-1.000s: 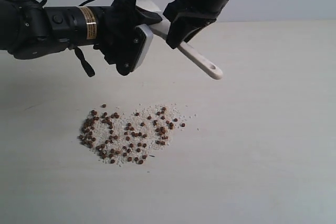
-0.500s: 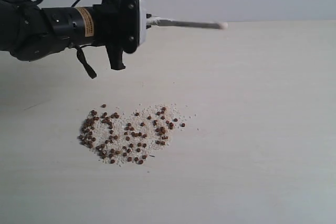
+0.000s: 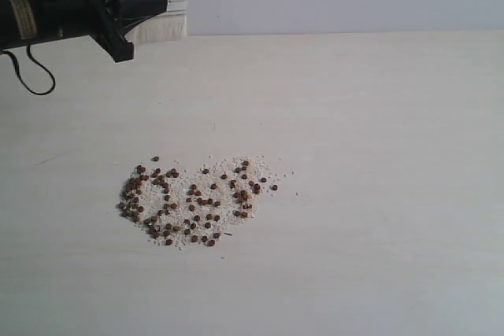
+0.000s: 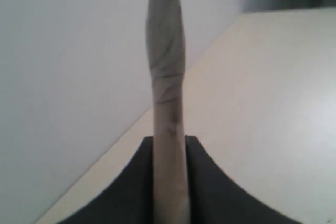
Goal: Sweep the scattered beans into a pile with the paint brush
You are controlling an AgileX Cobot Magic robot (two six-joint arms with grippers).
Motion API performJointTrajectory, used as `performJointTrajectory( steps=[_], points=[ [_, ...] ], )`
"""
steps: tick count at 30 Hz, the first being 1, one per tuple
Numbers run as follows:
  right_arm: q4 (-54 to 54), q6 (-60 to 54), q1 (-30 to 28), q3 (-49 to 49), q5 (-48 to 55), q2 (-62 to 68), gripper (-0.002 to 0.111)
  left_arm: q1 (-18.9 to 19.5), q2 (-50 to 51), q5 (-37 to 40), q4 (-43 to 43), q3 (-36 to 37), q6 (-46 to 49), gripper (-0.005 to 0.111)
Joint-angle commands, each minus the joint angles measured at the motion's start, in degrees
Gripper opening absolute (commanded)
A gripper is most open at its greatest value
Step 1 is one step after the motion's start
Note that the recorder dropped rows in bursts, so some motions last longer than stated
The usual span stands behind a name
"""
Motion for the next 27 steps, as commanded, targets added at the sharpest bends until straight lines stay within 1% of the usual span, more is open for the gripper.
performJointTrajectory(
  steps=[1,5,8,15,17,21,23,27],
  points=[
    [10.1,-11.7,-0.3,3.6,-1.0,-0.3,0.069,2.2,-0.3,-13.6,1.9,-0.4,-8.8,0.000],
    [22.0,-23.6,-0.7,7.0,-1.5,-0.3,0.069,1.8,-0.3,-13.6,4.4,-0.4,-10.8,0.000],
    [28.0,-30.0,-0.7,9.0,-3.3,-0.3,0.069,1.4,-0.1,-13.6,6.9,-0.4,-11.9,0.000],
    [34.8,-43.1,-0.7,13.8,-5.9,-0.3,0.069,1.2,0.0,-13.6,8.3,-0.4,-14.7,0.000],
    [38.2,-47.8,-0.7,15.8,-6.4,-0.3,0.069,1.2,0.0,-13.6,8.3,-0.4,-14.8,0.000],
    [49.8,-57.5,-2.7,20.3,-5.9,0.1,0.069,1.2,0.0,-13.6,8.3,-0.4,-16.9,0.000],
    [58.0,-62.5,-4.3,22.6,-3.9,1.1,0.069,1.2,0.0,-13.6,8.3,-0.4,-17.2,0.000],
    [68.6,-67.6,-6.0,23.6,1.6,4.4,0.069,1.2,0.0,-13.6,8.1,-0.4,-17.1,0.000]
  ],
)
